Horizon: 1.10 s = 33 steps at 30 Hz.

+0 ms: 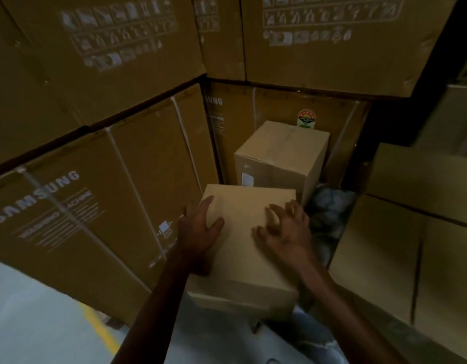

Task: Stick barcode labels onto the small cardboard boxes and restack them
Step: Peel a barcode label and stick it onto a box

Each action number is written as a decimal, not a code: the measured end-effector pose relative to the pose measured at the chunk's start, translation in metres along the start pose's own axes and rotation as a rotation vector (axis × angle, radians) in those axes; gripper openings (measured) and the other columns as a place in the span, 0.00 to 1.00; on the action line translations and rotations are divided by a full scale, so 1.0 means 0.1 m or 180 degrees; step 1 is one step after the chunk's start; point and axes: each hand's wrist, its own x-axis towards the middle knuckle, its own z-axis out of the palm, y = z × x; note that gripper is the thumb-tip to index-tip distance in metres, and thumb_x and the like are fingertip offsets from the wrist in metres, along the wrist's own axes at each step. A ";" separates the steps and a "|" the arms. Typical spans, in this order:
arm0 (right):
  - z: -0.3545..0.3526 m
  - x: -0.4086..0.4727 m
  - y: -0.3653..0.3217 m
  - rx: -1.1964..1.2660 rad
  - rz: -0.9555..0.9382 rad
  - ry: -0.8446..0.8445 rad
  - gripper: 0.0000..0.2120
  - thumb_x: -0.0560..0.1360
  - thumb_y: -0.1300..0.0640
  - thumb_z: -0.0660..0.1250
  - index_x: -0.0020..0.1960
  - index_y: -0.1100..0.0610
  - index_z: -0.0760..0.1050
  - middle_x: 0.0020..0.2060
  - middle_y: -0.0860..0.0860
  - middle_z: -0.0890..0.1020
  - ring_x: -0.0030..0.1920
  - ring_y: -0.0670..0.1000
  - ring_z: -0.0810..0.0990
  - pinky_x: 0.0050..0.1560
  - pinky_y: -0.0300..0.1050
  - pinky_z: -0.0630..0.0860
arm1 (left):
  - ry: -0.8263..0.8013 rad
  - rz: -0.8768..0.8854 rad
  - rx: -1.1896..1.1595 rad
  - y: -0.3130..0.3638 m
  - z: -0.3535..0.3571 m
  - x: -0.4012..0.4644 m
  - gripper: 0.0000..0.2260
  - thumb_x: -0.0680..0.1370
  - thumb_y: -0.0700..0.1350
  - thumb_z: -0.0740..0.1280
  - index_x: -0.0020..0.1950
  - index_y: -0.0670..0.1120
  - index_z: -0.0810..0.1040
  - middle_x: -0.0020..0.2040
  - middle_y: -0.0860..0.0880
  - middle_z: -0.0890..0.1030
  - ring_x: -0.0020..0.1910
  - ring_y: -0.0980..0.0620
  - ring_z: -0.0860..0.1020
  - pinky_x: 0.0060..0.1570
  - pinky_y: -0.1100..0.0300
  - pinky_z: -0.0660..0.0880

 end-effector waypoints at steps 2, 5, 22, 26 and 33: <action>0.10 0.00 -0.04 -0.0234 0.0051 -0.0076 0.35 0.78 0.37 0.66 0.79 0.46 0.58 0.81 0.52 0.42 0.80 0.60 0.42 0.78 0.60 0.54 | -0.0363 -0.0102 0.0294 0.00 0.08 0.05 0.37 0.75 0.72 0.52 0.82 0.59 0.55 0.83 0.42 0.52 0.78 0.35 0.58 0.75 0.39 0.61; 0.26 -0.03 -0.04 -0.0405 0.0132 0.0025 0.36 0.78 0.32 0.60 0.80 0.44 0.54 0.81 0.53 0.37 0.80 0.62 0.37 0.78 0.63 0.52 | -0.0207 -0.0001 0.0480 0.03 0.17 0.02 0.34 0.80 0.70 0.51 0.83 0.59 0.52 0.83 0.43 0.50 0.78 0.35 0.59 0.74 0.39 0.62; 0.54 -0.42 -0.59 -0.0860 0.0183 0.0886 0.43 0.67 0.23 0.52 0.76 0.43 0.66 0.81 0.50 0.55 0.79 0.68 0.48 0.72 0.69 0.59 | -0.0143 0.0500 0.0509 -0.14 -0.14 -0.30 0.34 0.80 0.67 0.56 0.83 0.59 0.51 0.84 0.48 0.42 0.78 0.30 0.54 0.76 0.36 0.55; 0.56 -0.61 -0.88 -0.0857 -0.0004 0.1375 0.42 0.67 0.24 0.54 0.74 0.45 0.70 0.80 0.52 0.60 0.78 0.70 0.52 0.68 0.69 0.63 | 0.0210 0.0629 0.0340 -0.21 -0.45 -0.40 0.36 0.75 0.69 0.55 0.82 0.61 0.54 0.84 0.51 0.44 0.78 0.33 0.53 0.77 0.38 0.55; 0.53 -0.83 -1.26 -0.0617 -0.0488 0.2170 0.39 0.69 0.27 0.58 0.73 0.48 0.73 0.79 0.54 0.63 0.78 0.71 0.54 0.67 0.70 0.65 | 0.0959 0.1114 0.0171 -0.21 -0.98 -0.54 0.38 0.71 0.70 0.58 0.81 0.61 0.59 0.84 0.52 0.46 0.78 0.36 0.52 0.74 0.40 0.57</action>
